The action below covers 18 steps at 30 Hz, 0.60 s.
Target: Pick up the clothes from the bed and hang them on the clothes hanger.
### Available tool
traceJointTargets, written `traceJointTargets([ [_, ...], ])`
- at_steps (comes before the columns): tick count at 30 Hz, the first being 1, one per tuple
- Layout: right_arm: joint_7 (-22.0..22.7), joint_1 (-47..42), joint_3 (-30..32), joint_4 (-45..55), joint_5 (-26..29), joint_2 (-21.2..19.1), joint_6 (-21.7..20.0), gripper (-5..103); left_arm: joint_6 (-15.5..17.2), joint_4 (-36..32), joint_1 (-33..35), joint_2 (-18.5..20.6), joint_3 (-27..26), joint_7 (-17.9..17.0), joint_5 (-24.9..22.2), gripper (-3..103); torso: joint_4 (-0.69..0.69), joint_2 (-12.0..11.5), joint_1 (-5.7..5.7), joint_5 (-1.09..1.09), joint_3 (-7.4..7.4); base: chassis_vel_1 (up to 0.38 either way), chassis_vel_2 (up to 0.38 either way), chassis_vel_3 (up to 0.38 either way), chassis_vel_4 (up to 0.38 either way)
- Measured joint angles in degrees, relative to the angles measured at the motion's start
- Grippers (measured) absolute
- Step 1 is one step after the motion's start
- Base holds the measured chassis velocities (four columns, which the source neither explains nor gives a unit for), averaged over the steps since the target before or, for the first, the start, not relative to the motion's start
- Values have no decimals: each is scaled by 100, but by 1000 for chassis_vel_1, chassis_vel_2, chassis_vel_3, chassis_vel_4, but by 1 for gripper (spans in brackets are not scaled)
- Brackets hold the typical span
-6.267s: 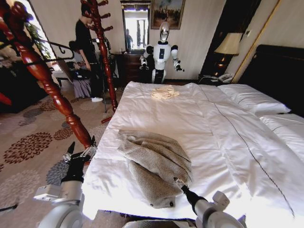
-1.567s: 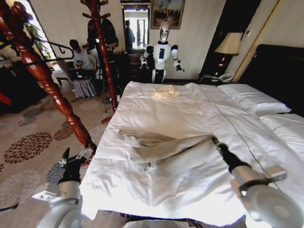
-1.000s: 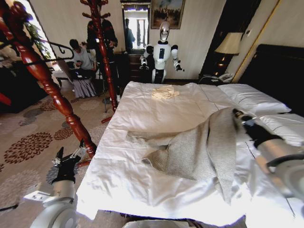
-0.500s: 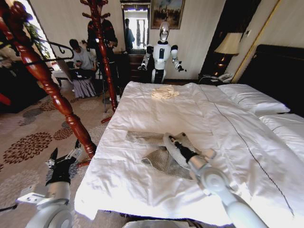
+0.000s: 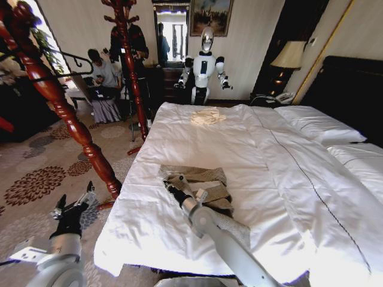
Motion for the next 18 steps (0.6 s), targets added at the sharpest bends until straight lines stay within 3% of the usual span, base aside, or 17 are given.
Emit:
traceJointTargets([
  [5,82,-58,-124,-178,-199,227,-100,-3,-3,0,-54,-2,53,-1,32,100,1,0,0,1,0,0,0,0,0],
  [8,74,-122,-124,-173,-280,127,-178,12,-5,0,-83,-1,99,0,77,100,1,0,0,2,0,0,0,0,0],
  [10,45,-137,-115,-132,-286,80,-193,12,-5,0,-96,2,105,0,80,100,0,0,0,2,0,0,0,0,0],
  [18,-338,-419,59,717,-411,-396,3,50,-7,0,-165,8,215,2,183,100,1,0,0,3,-1,0,0,0,0],
])
